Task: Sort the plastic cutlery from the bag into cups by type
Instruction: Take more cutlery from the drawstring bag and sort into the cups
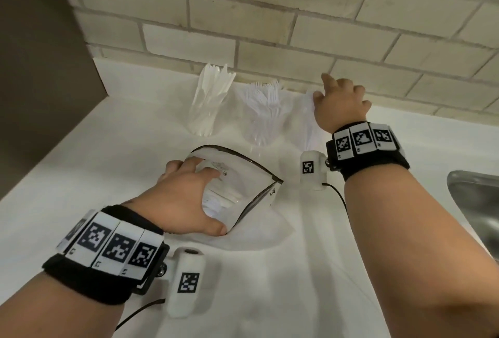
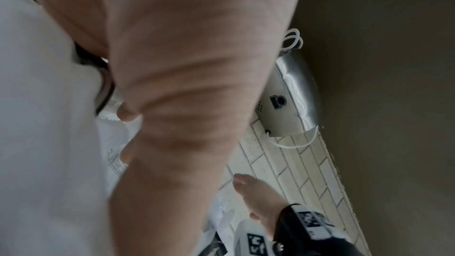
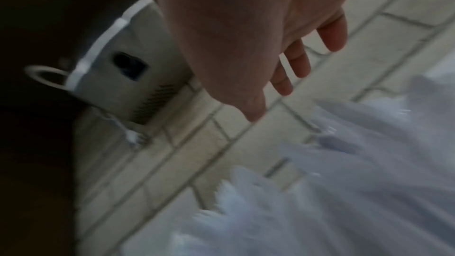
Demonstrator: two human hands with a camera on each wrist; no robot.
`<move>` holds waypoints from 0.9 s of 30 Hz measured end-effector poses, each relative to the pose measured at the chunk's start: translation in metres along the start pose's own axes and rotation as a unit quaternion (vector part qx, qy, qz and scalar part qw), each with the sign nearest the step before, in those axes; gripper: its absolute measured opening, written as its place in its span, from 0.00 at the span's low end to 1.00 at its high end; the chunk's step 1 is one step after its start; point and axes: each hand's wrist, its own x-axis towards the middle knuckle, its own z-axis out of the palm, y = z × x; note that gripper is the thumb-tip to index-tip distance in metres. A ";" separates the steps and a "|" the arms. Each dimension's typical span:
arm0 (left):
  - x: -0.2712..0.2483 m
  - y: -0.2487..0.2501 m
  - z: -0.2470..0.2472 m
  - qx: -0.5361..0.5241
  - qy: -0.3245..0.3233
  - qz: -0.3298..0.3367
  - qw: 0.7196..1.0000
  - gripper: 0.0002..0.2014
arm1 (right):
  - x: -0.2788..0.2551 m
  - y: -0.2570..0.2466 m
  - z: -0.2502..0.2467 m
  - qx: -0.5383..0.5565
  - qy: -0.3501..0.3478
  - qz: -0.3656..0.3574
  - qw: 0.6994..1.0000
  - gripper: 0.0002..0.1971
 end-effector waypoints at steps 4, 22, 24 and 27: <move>0.000 -0.004 0.002 -0.012 0.022 -0.004 1.000 0.47 | -0.053 -0.041 -0.031 0.118 0.008 -0.155 0.981 0.16; -0.024 -0.012 0.020 0.105 -0.075 -0.060 0.990 0.21 | -0.154 -0.093 0.045 -0.078 -0.372 -0.278 0.882 0.32; -0.023 -0.009 0.019 0.119 -0.093 -0.052 0.987 0.20 | -0.153 -0.094 0.048 -0.065 -0.371 -0.259 0.889 0.34; -0.021 -0.006 0.017 0.129 -0.105 -0.049 0.985 0.24 | -0.153 -0.096 0.049 -0.068 -0.360 -0.244 0.898 0.36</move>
